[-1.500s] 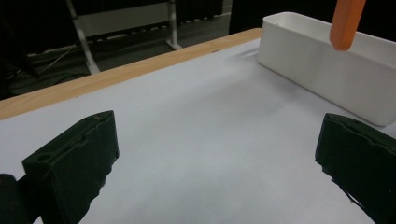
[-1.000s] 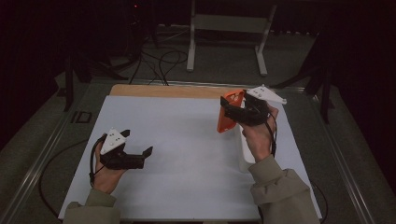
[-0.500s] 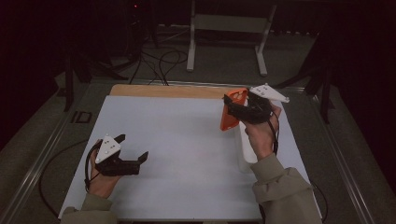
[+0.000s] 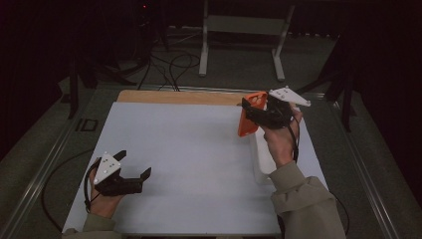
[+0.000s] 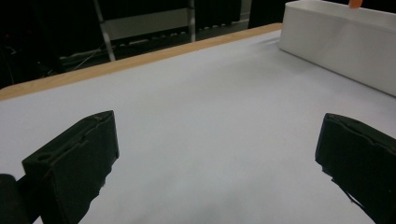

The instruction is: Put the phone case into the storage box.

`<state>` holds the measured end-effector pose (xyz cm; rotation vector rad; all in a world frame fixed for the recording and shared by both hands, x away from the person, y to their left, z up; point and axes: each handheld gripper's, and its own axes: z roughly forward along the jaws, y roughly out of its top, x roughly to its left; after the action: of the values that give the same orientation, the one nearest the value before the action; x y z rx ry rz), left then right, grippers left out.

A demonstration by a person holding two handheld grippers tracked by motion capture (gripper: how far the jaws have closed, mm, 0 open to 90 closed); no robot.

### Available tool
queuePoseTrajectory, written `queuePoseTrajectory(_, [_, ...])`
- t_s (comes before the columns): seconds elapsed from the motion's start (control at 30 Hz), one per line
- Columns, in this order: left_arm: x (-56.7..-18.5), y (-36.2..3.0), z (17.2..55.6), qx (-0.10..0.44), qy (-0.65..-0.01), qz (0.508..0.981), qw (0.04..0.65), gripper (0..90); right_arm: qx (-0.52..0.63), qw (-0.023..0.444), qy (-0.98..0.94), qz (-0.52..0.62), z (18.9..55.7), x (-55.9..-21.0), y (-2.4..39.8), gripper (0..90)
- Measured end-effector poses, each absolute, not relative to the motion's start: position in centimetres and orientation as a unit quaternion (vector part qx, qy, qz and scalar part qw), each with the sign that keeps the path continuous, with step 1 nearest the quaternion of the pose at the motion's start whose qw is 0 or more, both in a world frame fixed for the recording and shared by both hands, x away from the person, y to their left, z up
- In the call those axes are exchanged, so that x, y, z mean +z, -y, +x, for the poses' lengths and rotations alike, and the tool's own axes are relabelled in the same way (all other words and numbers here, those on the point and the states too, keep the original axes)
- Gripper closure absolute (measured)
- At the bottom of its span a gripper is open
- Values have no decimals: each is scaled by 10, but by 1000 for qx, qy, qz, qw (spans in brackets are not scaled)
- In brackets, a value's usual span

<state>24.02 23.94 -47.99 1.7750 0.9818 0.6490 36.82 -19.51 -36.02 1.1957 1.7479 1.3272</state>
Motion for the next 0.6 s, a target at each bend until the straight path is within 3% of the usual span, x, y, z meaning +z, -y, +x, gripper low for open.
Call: queuePoseTrajectory(0.6, [-493,-255,228,281,-418,712,490,2,490,329,-663,461,377,-357,200,167])
